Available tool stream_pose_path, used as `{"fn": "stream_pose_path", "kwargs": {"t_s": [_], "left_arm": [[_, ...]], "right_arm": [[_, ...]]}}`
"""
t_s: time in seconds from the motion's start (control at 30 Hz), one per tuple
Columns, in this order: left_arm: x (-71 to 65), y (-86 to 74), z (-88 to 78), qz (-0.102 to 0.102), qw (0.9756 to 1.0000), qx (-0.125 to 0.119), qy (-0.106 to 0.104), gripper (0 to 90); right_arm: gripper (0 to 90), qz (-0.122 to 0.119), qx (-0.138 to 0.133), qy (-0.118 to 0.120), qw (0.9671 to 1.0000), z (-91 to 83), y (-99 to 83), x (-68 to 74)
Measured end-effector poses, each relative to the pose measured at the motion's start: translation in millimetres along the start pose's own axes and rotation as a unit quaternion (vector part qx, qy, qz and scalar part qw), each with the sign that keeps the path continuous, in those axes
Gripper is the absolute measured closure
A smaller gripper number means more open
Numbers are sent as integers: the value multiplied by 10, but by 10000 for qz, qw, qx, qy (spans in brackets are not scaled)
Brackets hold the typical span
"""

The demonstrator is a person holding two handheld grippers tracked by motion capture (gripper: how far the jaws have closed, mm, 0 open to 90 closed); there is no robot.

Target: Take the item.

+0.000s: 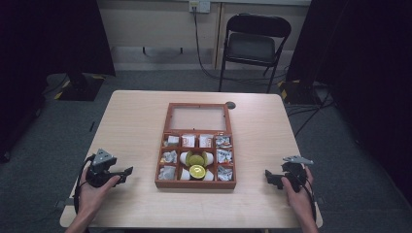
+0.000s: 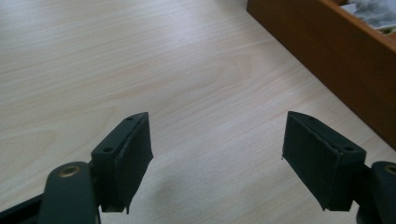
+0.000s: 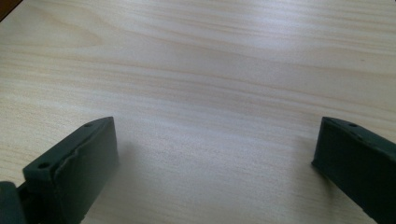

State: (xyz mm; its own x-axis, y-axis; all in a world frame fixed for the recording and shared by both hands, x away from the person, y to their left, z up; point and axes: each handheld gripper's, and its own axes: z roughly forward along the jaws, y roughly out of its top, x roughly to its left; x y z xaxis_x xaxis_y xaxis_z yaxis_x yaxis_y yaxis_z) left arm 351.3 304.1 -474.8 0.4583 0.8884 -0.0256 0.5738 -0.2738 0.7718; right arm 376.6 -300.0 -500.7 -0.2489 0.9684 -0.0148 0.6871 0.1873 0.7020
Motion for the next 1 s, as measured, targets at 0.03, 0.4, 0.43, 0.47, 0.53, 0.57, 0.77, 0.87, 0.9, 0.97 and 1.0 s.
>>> {"fn": "stream_pose_path", "kwargs": {"t_s": [0.03,0.4,0.43,0.47,0.53,0.57,0.77,0.87,0.9,0.97,1.0], "left_arm": [[-33,24,-15,61,10000,-46,-39,238],[-169,117,-53,189,9989,-147,-414,268],[-189,126,-57,200,9986,-185,-445,272],[-202,140,-69,239,9984,-200,-474,286],[-238,170,-92,267,9979,-320,-502,311],[-252,187,-96,268,9977,-347,-526,311],[-360,291,-52,423,9960,-387,-684,305],[-397,376,-15,413,9954,-402,-770,313],[-405,403,-1,410,9950,-446,-791,315],[-412,452,22,403,9942,-466,-878,314],[-419,469,29,363,9941,-499,-895,314]], "right_arm": [[0,-2,3,6,10000,0,0,0],[0,1,0,-2,10000,0,0,0],[0,-1,3,2,10000,-1,0,0],[0,-1,-1,1,10000,0,0,0],[0,0,0,6,10000,-1,0,0],[0,1,2,2,10000,0,0,0],[0,0,3,8,10000,-1,0,0],[0,0,3,8,10000,-1,0,0],[0,-2,2,3,10000,0,0,-1],[0,-1,2,6,10000,0,0,0],[0,-2,2,5,10000,0,0,-1]]}}
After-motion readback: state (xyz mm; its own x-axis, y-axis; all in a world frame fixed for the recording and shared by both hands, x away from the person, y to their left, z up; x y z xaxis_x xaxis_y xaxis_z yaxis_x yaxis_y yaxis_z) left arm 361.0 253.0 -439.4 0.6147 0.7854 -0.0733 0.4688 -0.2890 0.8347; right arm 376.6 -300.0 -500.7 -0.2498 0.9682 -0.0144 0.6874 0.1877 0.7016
